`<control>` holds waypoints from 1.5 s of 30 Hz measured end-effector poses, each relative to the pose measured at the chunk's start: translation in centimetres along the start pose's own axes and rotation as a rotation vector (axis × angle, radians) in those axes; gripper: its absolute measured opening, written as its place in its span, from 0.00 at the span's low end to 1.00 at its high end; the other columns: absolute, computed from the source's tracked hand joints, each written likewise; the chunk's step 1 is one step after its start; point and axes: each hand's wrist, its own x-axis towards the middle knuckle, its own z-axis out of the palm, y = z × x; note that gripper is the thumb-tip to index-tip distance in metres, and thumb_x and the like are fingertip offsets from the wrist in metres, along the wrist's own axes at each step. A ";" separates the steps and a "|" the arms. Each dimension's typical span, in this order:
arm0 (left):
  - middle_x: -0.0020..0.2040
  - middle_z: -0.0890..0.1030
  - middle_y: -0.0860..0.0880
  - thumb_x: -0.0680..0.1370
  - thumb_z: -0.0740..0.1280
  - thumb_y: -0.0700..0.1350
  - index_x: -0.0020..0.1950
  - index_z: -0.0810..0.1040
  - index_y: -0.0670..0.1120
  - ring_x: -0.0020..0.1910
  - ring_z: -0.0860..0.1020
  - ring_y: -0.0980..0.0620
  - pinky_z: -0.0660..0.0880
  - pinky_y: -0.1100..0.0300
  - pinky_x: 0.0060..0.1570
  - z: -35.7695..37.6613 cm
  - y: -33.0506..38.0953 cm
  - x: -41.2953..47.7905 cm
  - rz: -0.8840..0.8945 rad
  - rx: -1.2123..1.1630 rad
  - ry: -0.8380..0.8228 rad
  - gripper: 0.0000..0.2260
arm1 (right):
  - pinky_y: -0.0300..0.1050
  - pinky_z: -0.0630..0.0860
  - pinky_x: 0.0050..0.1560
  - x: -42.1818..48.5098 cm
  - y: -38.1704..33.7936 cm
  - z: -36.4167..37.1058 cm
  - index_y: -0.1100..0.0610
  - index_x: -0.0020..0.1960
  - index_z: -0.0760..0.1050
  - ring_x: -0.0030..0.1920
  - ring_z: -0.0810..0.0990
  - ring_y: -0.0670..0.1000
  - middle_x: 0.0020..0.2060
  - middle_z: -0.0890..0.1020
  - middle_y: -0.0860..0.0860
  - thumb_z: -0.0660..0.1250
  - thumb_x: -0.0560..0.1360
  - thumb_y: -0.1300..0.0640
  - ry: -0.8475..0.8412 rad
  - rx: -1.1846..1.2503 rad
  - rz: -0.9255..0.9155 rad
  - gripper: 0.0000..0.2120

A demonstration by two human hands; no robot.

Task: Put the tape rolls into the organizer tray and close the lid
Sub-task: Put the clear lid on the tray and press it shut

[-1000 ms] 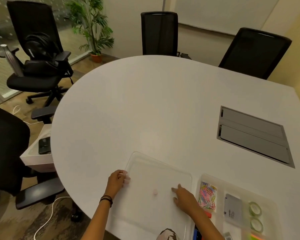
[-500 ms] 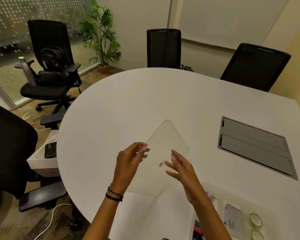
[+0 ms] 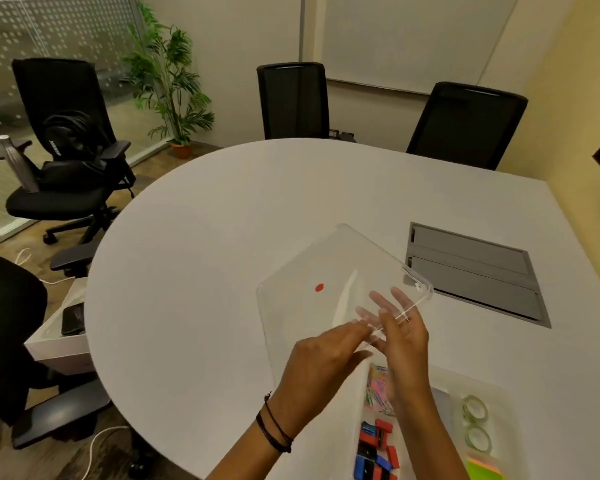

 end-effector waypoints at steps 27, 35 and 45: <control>0.43 0.82 0.44 0.77 0.66 0.42 0.61 0.73 0.45 0.35 0.82 0.48 0.81 0.52 0.36 12.4 0.9 -1.0 -0.828 -0.628 -0.441 0.12 | 0.35 0.79 0.25 2.9 5.2 -31.8 0.66 0.55 0.73 0.25 0.81 0.46 0.38 0.78 0.56 0.63 0.74 0.67 0.446 -0.213 0.219 0.10; 0.60 0.77 0.41 0.79 0.63 0.43 0.67 0.71 0.40 0.52 0.79 0.45 0.80 0.57 0.44 17.3 -0.4 -3.0 -0.856 -0.258 -0.529 0.18 | 0.50 0.74 0.54 4.7 10.9 -32.1 0.64 0.56 0.76 0.51 0.78 0.59 0.51 0.80 0.60 0.64 0.74 0.62 0.542 -0.474 0.367 0.12; 0.62 0.76 0.41 0.80 0.61 0.44 0.69 0.69 0.39 0.57 0.77 0.44 0.76 0.56 0.54 18.7 -2.2 -3.8 -0.840 -0.099 -0.625 0.18 | 0.51 0.70 0.62 5.3 12.5 -30.6 0.65 0.59 0.73 0.60 0.75 0.59 0.59 0.77 0.61 0.62 0.73 0.64 0.462 -0.563 0.387 0.15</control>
